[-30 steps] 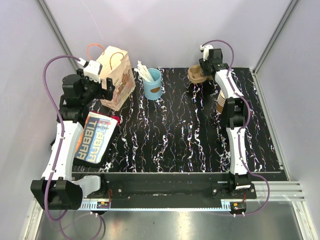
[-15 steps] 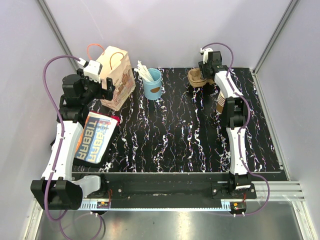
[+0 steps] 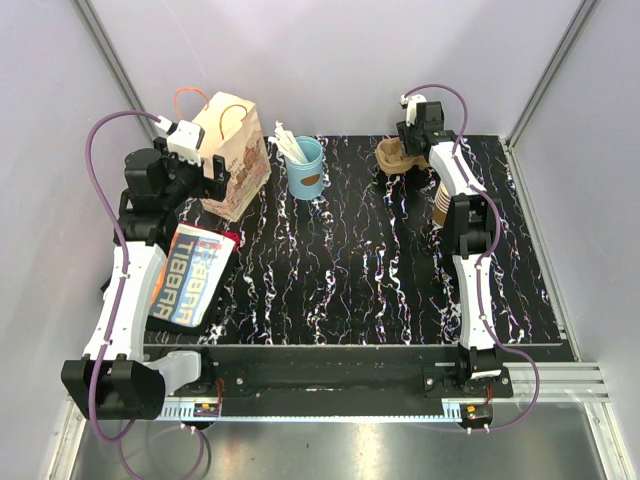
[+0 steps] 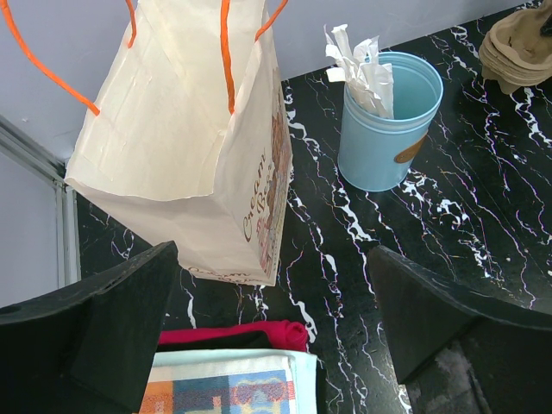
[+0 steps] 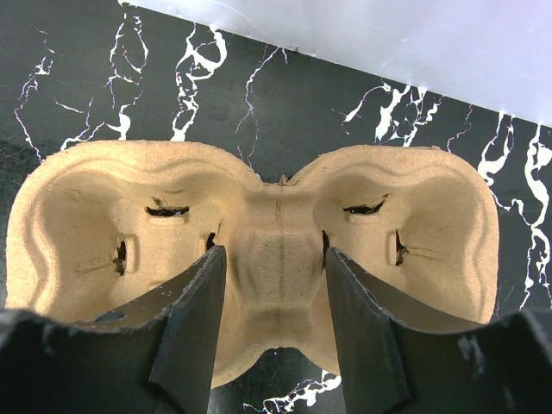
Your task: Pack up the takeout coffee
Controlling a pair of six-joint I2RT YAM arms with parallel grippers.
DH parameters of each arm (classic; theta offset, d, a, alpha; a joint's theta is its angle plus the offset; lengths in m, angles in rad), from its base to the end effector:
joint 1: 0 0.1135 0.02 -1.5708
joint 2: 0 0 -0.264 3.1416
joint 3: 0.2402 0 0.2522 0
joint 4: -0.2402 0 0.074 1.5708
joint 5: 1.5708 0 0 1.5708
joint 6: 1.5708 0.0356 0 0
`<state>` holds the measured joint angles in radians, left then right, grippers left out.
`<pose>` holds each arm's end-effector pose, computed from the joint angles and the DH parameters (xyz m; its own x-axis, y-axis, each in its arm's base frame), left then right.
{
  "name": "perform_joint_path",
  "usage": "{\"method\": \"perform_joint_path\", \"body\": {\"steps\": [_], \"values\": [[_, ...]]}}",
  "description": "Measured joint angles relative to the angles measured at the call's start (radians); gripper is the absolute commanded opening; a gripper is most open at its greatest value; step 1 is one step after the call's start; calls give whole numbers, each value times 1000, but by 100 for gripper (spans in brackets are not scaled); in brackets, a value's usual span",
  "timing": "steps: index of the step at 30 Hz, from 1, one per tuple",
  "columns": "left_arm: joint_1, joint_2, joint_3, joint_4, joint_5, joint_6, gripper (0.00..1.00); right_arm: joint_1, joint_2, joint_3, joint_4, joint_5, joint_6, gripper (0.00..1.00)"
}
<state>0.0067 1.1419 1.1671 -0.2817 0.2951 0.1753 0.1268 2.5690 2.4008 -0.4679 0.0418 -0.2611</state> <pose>0.2582 -0.0086 0.3923 -0.2019 0.1655 -0.9653 0.3149 0.9442 0.0961 0.5771 0.0721 0.2096 -0.5453 -0.3295 -0.7707 -0.2420 0.9422 -0.2316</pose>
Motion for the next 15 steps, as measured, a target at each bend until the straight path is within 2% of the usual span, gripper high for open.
{"method": "perform_joint_path", "body": {"steps": [9,15], "values": [[0,0,0,0,0,0,99,0,0,0,0,1,-4,42],[0,0,0,0,0,0,99,0,0,0,0,0,-4,38]]}}
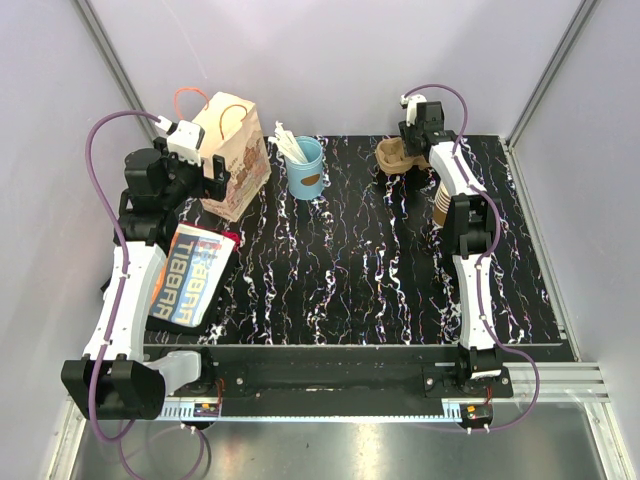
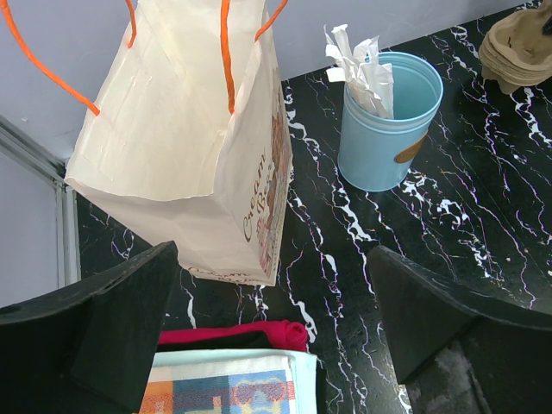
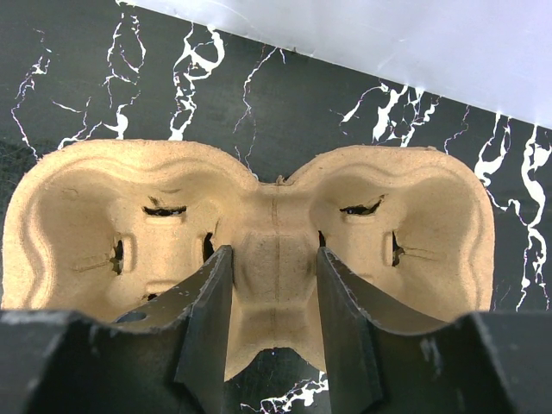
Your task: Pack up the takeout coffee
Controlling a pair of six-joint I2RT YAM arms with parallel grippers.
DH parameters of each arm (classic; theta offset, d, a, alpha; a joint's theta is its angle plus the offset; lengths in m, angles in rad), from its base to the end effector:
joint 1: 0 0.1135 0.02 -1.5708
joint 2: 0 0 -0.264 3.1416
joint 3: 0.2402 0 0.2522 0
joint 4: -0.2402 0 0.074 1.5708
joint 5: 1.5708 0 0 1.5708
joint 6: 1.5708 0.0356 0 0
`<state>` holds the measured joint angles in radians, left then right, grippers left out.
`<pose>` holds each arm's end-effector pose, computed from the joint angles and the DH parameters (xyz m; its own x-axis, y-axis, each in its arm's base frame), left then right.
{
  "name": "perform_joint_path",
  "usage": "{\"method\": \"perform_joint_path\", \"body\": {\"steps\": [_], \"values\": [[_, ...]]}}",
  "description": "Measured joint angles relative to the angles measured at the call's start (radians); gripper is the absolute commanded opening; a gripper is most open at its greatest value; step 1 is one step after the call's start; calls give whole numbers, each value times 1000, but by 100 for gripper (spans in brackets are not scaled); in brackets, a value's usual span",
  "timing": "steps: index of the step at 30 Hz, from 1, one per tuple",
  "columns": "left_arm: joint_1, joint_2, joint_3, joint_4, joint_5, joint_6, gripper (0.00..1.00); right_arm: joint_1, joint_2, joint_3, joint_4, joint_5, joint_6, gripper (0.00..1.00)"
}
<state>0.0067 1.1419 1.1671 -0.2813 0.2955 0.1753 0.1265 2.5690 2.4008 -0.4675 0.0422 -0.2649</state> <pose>0.2582 -0.0086 0.3924 -0.2014 0.1655 -0.9654 0.3153 0.9441 0.0961 0.5771 0.0719 0.2096 -0.5443 -0.3329 -0.7700 -0.2433 0.9411 -0.2349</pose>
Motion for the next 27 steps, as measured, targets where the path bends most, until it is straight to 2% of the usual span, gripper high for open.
{"method": "perform_joint_path", "body": {"steps": [12,27], "values": [[0,0,0,0,0,0,99,0,-9,0,-1,1,0,37],[0,0,0,0,0,0,99,9,-133,-32,3,-1,0,38]]}}
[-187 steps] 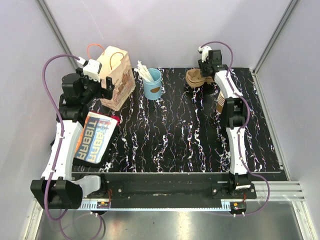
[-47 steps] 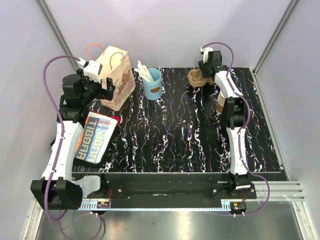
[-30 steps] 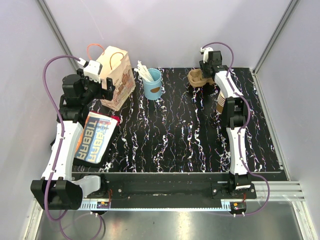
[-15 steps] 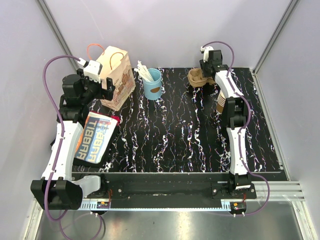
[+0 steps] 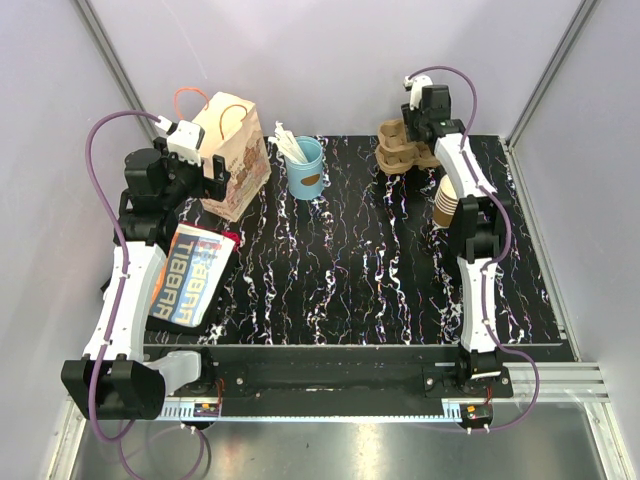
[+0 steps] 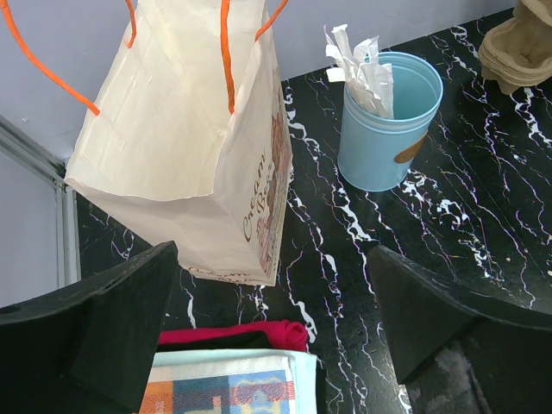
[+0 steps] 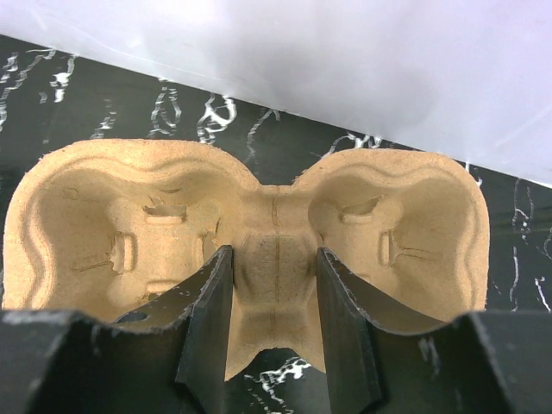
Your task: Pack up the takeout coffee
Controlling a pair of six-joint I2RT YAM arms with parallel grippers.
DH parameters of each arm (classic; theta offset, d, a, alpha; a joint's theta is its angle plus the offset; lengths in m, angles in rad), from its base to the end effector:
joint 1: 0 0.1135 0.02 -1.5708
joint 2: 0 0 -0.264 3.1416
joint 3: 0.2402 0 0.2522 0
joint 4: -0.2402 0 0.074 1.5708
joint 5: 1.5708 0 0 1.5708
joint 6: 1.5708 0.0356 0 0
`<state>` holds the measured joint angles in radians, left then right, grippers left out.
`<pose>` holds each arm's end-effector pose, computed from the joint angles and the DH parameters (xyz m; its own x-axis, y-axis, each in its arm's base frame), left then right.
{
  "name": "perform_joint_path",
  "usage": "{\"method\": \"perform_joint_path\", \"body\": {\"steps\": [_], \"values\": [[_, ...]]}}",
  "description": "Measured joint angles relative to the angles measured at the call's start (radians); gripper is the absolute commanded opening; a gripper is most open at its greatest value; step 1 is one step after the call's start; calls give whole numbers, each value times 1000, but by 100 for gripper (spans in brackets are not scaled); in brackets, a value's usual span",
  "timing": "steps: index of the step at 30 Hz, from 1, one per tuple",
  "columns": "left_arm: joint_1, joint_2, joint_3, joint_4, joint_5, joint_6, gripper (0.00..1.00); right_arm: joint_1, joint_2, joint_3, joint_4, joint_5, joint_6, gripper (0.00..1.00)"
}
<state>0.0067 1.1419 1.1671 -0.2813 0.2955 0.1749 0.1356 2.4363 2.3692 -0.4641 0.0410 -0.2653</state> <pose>0.2582 -0.0086 0.3924 -0.2015 0.1651 -0.9655 0.3152 0.9442 0.0957 0.5589 0.0748 0.2726 -0.4581 -0.3269 -0.8266 -0.2281 0.9420 -0.2461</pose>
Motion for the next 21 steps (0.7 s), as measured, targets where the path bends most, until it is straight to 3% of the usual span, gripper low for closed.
{"method": "perform_joint_path", "body": {"steps": [21], "values": [[0,0,0,-1,-1,1,99,71,-12,-64,4,12,-31,47]]}}
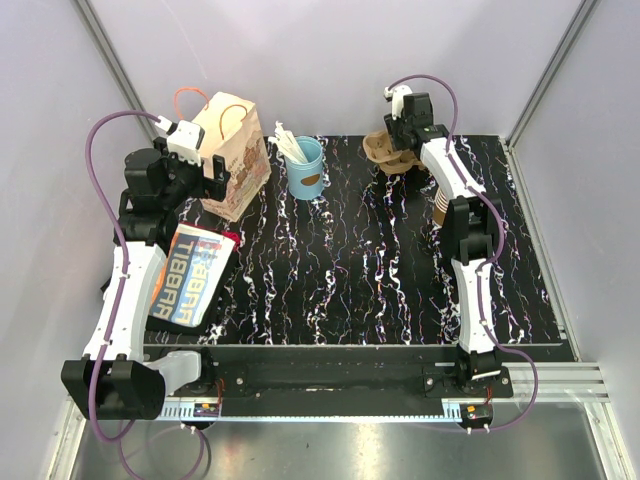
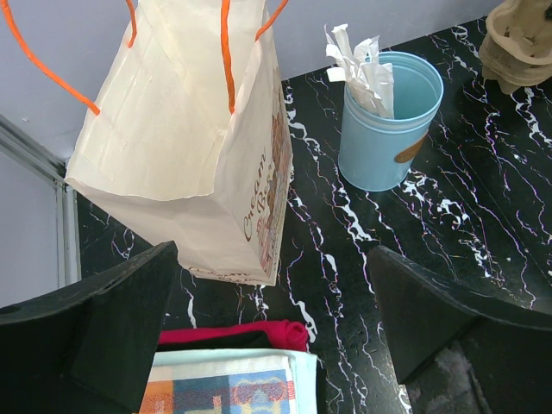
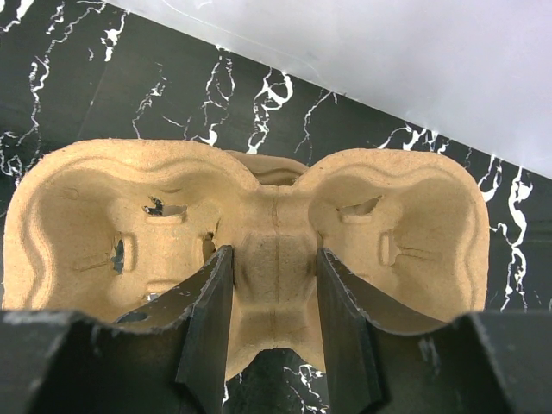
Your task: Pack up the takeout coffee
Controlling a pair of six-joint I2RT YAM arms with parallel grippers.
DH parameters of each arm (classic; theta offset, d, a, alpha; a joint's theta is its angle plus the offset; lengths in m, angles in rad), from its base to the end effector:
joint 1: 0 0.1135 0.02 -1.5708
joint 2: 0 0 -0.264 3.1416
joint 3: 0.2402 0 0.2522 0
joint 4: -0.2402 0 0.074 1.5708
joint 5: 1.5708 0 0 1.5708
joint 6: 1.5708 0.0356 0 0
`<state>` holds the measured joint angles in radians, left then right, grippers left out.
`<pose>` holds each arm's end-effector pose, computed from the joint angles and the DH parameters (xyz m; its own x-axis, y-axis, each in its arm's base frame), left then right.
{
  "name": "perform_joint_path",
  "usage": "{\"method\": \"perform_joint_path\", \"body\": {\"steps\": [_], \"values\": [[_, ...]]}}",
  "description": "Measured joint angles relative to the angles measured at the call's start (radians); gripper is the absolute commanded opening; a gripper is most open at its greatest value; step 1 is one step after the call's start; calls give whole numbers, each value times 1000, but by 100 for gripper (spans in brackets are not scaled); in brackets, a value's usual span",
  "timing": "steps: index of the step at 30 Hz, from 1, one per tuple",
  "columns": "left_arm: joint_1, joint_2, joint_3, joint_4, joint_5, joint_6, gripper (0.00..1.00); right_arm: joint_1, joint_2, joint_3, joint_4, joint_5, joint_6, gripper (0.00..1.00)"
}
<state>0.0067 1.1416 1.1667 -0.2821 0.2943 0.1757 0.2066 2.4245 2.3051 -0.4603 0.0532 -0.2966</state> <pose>0.2581 -0.0086 0.3922 -0.2023 0.1659 -0.9652 0.3143 0.9444 0.0965 0.5495 0.1132 0.2574 -0.4656 -0.3958 -0.7916 -0.3109 0.9106 -0.2724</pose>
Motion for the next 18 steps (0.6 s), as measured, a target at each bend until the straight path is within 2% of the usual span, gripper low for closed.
{"method": "perform_joint_path", "body": {"steps": [4,18], "values": [[0,0,0,0,-1,2,99,0,0,-2,0,10,-7,53],[0,34,24,-13,-66,47,99,0,0,-2,0,16,-14,62]]}}
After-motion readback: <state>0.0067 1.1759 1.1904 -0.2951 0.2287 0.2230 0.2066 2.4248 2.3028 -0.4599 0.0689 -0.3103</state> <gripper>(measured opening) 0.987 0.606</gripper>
